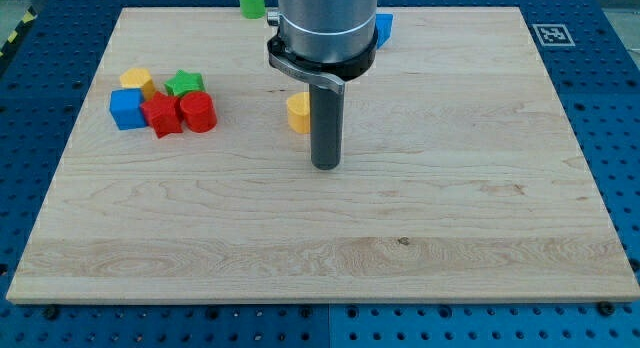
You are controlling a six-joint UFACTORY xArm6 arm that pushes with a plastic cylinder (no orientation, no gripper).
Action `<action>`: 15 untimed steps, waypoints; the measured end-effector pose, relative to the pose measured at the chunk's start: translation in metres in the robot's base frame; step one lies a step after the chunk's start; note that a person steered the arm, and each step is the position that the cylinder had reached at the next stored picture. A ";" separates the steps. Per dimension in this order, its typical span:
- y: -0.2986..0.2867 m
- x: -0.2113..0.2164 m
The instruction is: Move the yellow heart towards the group of block
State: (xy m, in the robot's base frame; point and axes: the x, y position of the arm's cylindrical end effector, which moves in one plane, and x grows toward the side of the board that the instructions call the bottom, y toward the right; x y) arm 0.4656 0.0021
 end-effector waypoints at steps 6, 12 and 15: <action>-0.016 -0.067; -0.095 0.018; -0.160 0.023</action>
State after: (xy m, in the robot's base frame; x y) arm 0.4890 -0.1579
